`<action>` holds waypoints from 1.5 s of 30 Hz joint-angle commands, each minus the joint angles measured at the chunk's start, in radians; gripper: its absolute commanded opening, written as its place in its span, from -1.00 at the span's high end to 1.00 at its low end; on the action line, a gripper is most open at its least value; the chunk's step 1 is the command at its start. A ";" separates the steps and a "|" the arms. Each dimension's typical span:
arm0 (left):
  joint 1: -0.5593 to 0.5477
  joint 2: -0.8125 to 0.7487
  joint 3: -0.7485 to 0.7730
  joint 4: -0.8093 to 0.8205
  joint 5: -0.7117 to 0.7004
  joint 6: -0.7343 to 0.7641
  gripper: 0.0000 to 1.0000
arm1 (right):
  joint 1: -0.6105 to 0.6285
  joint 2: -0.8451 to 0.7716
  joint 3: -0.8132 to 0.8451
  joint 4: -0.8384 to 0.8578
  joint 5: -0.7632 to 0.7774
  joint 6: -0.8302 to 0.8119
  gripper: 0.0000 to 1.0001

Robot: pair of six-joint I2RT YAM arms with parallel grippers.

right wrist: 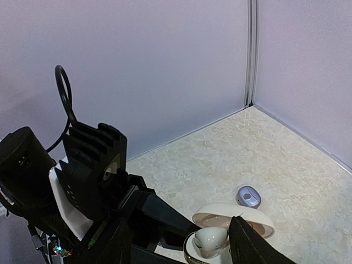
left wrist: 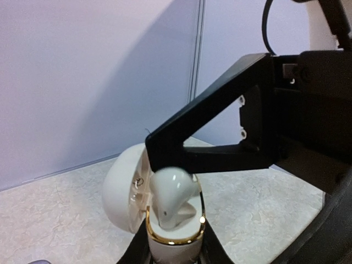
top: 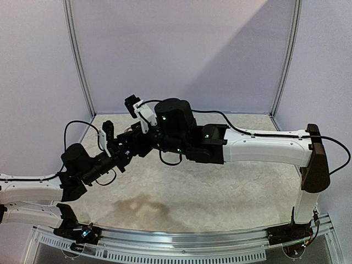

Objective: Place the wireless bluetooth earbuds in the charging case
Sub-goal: Insert the left earbud into the left side groove of the charging case, then close the charging case with the earbuds.

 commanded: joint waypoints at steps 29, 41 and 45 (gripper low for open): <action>0.024 -0.015 0.074 -0.201 0.240 0.927 1.00 | -0.075 -0.018 0.239 -0.445 0.121 0.155 -0.19; 0.030 0.012 0.114 -0.245 0.190 0.865 1.00 | -0.018 -0.031 0.079 -0.515 0.040 0.206 -0.13; 0.030 0.014 0.123 -0.283 0.211 0.785 1.00 | -0.039 -0.086 0.040 -0.529 0.101 0.232 -0.19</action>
